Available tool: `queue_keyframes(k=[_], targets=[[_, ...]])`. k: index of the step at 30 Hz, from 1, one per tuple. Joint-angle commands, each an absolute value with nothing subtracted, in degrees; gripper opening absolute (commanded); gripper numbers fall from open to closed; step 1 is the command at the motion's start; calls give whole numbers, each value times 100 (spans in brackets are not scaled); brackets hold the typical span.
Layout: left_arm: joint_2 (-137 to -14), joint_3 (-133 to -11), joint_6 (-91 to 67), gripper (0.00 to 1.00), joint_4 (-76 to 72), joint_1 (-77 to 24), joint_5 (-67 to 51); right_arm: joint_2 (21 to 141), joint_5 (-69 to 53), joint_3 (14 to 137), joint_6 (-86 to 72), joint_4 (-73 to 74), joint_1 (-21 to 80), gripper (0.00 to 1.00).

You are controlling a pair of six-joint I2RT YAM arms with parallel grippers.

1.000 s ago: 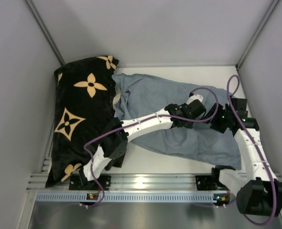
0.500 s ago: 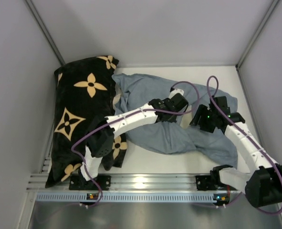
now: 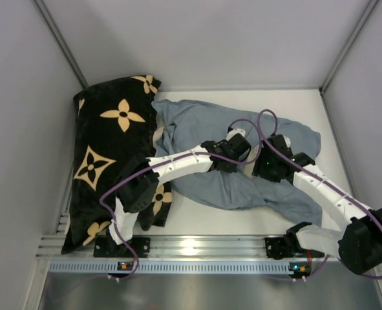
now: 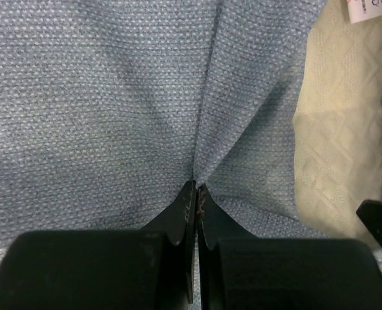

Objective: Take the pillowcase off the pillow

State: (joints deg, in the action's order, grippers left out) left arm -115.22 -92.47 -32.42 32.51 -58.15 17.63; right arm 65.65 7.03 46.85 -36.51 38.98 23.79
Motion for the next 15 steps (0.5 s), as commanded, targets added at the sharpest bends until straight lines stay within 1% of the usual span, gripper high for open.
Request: queue_keyframes(k=[1, 4, 5, 7, 9, 10, 11, 12, 15], targets=[[-11171, -9150, -3252, 0, 3050, -5818, 1626, 6671, 1633, 4570, -3884, 3990, 2680, 53], [-11109, -9097, -3252, 0, 3041, -5783, 1617, 6592, 1915, 4509, -3981, 4078, 2777, 44], [-11092, -9079, -3252, 0, 3032, -5775, 1608, 6566, 1986, 4500, -3990, 4113, 2795, 37], [-11039, -9044, -3252, 0, 3023, -5766, 1591, 6513, 2144, 4500, -4008, 4218, 2830, 31], [-11004, -8991, -3243, 0, 2997, -5748, 1582, 6443, 2214, 4509, -4043, 4358, 2830, 16], [-10995, -8983, -3261, 0, 2997, -5722, 1582, 6408, 2293, 4509, -4052, 4420, 2830, 11], [-10986, -8956, -3252, 0, 2997, -5704, 1591, 6346, 2311, 4500, -4078, 4482, 2830, 2], [-10960, -8947, -3269, 0, 2997, -5687, 1591, 6294, 2364, 4491, -4122, 4587, 2847, 0], [-10881, -8851, -3313, 0, 2997, -5529, 1582, 6065, 2504, 4404, -4148, 4693, 2830, 0]])
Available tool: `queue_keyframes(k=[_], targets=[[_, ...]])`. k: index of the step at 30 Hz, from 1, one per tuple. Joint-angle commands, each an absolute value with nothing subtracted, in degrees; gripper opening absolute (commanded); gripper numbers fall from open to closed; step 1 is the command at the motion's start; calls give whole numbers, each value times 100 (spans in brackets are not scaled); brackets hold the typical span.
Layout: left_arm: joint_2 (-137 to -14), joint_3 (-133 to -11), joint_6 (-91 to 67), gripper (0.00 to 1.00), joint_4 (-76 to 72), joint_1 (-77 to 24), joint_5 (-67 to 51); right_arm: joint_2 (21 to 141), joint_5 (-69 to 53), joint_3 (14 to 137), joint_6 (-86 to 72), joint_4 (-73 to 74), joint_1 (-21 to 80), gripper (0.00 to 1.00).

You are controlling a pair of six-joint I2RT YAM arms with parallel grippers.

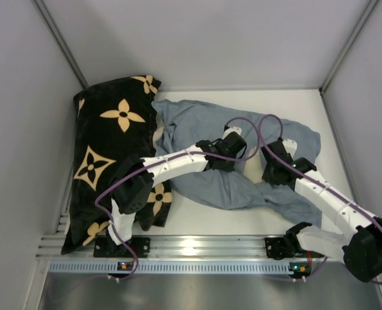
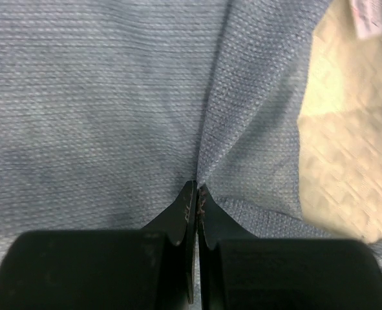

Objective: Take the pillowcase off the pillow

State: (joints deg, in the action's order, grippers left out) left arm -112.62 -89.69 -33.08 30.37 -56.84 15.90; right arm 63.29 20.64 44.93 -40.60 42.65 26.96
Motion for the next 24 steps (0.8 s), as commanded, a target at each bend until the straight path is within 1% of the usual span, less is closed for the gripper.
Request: queue_keyframes(k=[1, 6, 12, 15, 20, 23, 24], targets=[[-10837, -8807, -3331, 0, 2997, -5389, 1565, 6004, 2566, 4386, -4140, 4763, 2830, 0], [-10451, -8386, -3357, 0, 3015, -4651, 1424, 6073, 2567, 4377, -4210, 4860, 2830, 0], [-9538, -7621, -3209, 0, 3015, -2913, 1195, 6275, 2663, 4447, -4245, 4808, 2804, 0], [-9089, -7339, -3085, 0, 3024, -2314, 1090, 6346, 2549, 4377, -4219, 4667, 2751, 0], [-8772, -7356, -2901, 0, 3138, -2100, 766, 6469, 2479, 4333, -4210, 4500, 2707, 0], [-8701, -7470, -2883, 0, 3077, -2327, -234, 6504, 2417, 4333, -4201, 4439, 2707, 0], [-8684, -7540, -2839, 3, 3059, -2460, -350, 6530, 2391, 4333, -4184, 4421, 2698, 0]])
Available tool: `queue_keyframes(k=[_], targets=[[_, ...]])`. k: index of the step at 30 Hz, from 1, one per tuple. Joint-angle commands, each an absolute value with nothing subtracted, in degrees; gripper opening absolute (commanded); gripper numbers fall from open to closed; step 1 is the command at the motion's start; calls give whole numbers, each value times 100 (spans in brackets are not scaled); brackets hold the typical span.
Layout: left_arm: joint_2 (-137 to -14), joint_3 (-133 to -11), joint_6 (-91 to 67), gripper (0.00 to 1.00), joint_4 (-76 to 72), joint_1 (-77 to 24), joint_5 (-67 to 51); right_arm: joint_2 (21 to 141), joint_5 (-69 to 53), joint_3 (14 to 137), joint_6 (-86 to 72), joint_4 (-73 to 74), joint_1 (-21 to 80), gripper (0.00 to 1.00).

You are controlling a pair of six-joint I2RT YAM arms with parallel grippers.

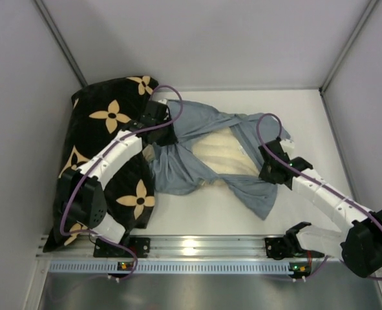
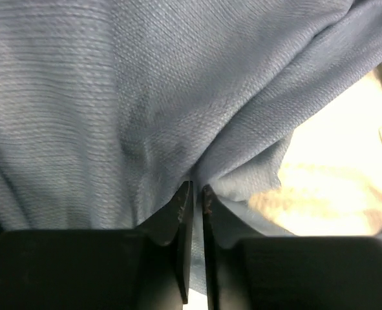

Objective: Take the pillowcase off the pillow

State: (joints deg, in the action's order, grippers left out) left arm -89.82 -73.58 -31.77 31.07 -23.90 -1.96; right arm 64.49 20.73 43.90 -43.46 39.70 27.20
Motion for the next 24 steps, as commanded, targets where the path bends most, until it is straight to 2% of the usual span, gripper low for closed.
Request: queue_keyframes(k=[1, 3, 4, 5, 8, 15, 20, 24], targets=[[-8684, -7611, -2795, 17, 3041, -2618, -439, 6530, 2373, 4316, -4184, 4369, 2690, 0], [-8684, -7830, -2620, 35, 2989, -3221, -562, 6583, 2268, 4307, -4149, 4298, 2681, 0], [-8710, -7909, -2558, 55, 2971, -3434, -571, 6583, 2215, 4289, -4140, 4220, 2681, 0], [-8719, -7971, -2453, 62, 2945, -3663, -580, 6592, 2093, 4272, -4122, 4184, 2663, 0], [-8754, -7998, -2199, 73, 2673, -4305, -738, 6566, 1899, 4245, -4113, 4078, 2654, 0], [-8718, -7717, -1951, 77, 2127, -5131, -580, 6302, 1565, 4114, -4061, 4025, 2461, 0], [-9228, -7813, -2100, 77, 2030, -5396, -466, 6047, 1030, 3885, -4052, 3859, 2198, 0], [-9676, -7927, -2083, 82, 2004, -5703, 208, 5845, 642, 3815, -4025, 3788, 2048, 0]])
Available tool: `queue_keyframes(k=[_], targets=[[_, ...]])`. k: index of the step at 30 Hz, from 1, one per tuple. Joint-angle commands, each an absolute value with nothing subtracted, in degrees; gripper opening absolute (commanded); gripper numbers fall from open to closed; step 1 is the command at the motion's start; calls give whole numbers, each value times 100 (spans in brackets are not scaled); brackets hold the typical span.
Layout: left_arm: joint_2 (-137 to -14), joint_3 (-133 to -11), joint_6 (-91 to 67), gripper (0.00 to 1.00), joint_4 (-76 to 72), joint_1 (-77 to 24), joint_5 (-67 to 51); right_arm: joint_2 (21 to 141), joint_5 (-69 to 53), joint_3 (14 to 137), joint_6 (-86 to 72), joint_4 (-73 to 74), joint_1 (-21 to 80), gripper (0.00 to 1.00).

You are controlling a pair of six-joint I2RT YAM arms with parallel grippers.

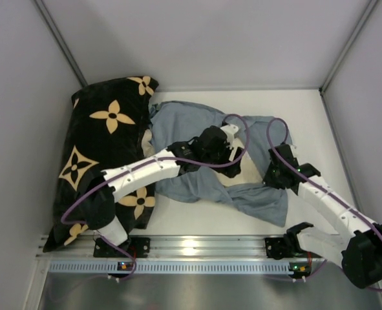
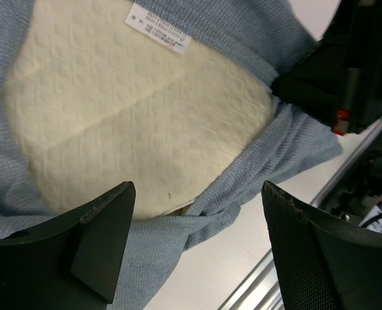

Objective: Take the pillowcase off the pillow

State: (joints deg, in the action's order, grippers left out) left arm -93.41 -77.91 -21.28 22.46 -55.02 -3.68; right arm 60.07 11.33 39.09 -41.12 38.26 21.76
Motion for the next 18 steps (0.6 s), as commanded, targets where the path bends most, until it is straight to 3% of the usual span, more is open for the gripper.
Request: queue_keyframes(k=[1, 18], targets=[[-9859, -7963, -2109, 83, 2004, -5756, 333, 5827, 589, 3814, -4017, 3771, 2013, 0], [-11170, -8367, -2399, 83, 1661, -6056, 896, 5783, -281, 3524, -3955, 3419, 1740, 0]])
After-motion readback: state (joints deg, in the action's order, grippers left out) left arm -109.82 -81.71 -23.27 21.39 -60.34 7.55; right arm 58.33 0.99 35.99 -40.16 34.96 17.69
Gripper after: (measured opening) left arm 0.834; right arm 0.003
